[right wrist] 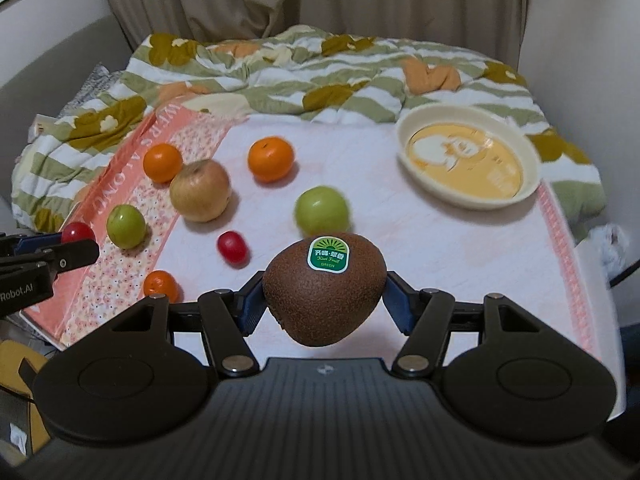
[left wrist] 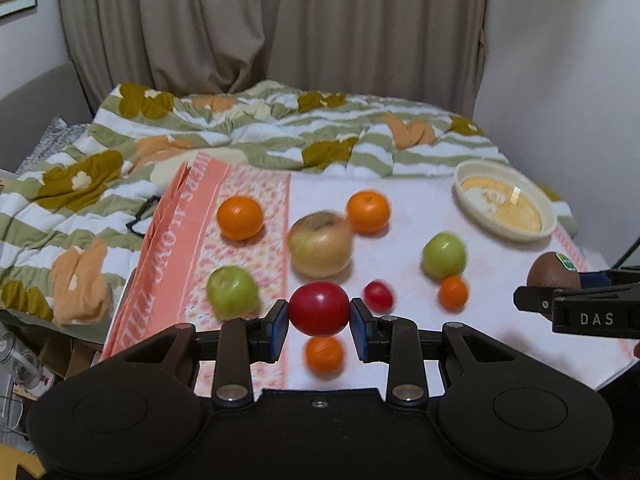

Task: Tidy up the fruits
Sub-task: 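Carry the kiwi and cherry tomato toward the cream bowl with both tools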

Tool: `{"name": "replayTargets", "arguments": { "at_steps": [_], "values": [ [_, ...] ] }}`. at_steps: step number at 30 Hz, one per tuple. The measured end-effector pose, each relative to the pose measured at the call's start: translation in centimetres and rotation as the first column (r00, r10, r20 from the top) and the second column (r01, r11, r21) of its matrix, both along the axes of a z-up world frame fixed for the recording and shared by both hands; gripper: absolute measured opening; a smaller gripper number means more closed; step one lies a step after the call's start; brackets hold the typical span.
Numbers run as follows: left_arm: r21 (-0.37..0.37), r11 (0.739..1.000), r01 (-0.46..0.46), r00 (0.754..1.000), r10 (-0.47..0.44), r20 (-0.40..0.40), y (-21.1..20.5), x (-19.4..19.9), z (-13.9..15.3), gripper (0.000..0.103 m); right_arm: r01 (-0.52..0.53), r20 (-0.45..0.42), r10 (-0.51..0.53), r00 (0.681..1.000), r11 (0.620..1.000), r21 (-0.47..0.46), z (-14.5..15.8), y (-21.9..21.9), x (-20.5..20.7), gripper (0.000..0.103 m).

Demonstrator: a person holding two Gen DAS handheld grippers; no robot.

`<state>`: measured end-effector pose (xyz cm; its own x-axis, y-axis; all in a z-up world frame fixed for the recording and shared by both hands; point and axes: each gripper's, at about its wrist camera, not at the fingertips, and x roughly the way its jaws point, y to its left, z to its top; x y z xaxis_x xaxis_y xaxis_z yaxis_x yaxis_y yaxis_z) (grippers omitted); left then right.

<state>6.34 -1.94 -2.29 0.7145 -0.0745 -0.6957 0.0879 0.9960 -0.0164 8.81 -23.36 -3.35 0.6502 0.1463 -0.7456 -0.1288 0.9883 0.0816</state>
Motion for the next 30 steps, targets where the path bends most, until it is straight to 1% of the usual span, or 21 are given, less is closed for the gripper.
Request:
{"name": "replayTargets", "arguments": {
  "at_steps": [4, 7, 10, 15, 18, 23, 30],
  "values": [
    [-0.002, 0.999, -0.035, 0.999, 0.035, 0.034, -3.8, -0.2, 1.6, 0.036, -0.037, 0.02, 0.037, 0.999, 0.999, 0.0, 1.7, -4.0, 0.0, 0.077],
    [-0.019, 0.999, -0.05, 0.997, 0.051, 0.057, -6.7, 0.1, 2.5, 0.036, -0.056, 0.036, 0.056, 0.998, 0.998, -0.005, 2.6, -7.2, 0.4, 0.077],
    [-0.045, 0.998, -0.045, 0.996, 0.048, 0.074, -9.5, 0.7, 3.0, 0.036, -0.058, 0.055, 0.058, 0.997, 0.998, -0.013, 3.4, -10.3, 0.9, 0.077],
    [-0.057, 0.998, -0.016, 0.995, 0.021, 0.095, -13.6, 2.7, 3.6, 0.036, -0.047, 0.082, 0.049, 0.995, 0.998, -0.03, 4.0, -14.4, 2.0, 0.077],
    [-0.048, 0.999, 0.008, 0.994, -0.003, 0.106, -15.7, 4.7, 4.0, 0.036, -0.032, 0.092, 0.034, 0.995, 0.999, -0.026, 4.2, -16.5, 3.3, 0.077],
    [-0.028, 0.997, 0.065, 0.992, -0.062, 0.108, -18.6, 9.2, 3.9, 0.036, 0.006, 0.112, -0.004, 0.994, 1.0, -0.021, 4.3, -19.0, 6.2, 0.077],
    [-0.004, 0.989, 0.151, 0.985, -0.15, 0.08, -21.7, 16.3, 2.3, 0.036, 0.038, 0.131, -0.034, 0.991, 0.999, -0.028, 4.4, -21.1, 11.5, 0.077]
  ]
}}
